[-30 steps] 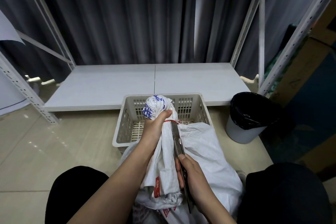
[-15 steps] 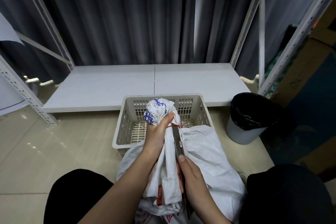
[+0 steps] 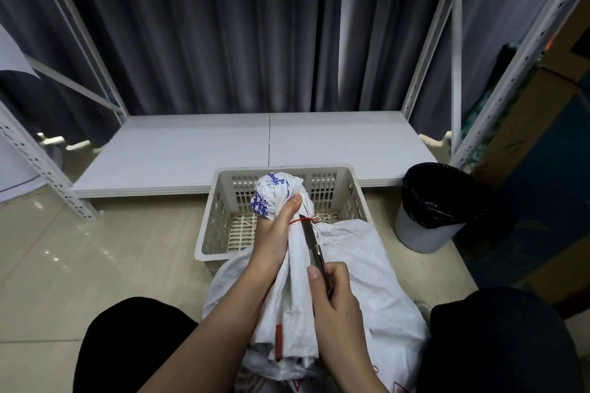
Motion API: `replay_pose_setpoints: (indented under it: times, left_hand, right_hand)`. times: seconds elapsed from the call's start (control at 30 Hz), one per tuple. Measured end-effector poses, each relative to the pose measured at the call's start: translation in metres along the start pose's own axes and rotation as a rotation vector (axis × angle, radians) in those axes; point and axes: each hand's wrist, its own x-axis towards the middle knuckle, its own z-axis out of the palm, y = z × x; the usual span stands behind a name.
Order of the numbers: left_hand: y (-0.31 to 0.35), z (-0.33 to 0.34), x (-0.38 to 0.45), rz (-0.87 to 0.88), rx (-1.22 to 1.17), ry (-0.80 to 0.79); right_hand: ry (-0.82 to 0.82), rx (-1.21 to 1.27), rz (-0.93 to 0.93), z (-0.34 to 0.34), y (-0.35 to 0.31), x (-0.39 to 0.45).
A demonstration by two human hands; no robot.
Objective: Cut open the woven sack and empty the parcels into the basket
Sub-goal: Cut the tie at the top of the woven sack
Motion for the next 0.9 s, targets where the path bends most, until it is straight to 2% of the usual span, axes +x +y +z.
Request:
replay_pose_setpoints:
  times: [0.17, 0.3, 0.57, 0.9]
  left_hand:
    - [0.0, -0.003, 0.002, -0.013, 0.007, 0.005]
    - [0.002, -0.003, -0.001, -0.024, -0.002, -0.039]
    - [-0.004, -0.006, 0.005, 0.054, 0.036, -0.017]
    - [-0.007, -0.006, 0.014, 0.028, 0.028, -0.032]
  right_hand:
    - [0.002, 0.119, -0.038, 0.004, -0.003, 0.004]
    - [-0.032, 0.281, 0.027, 0.01, -0.002, 0.009]
    - [-0.16, 0.617, 0.107, 0.01, -0.003, 0.015]
    - [-0.202, 0.654, 0.227, 0.011, 0.004, 0.021]
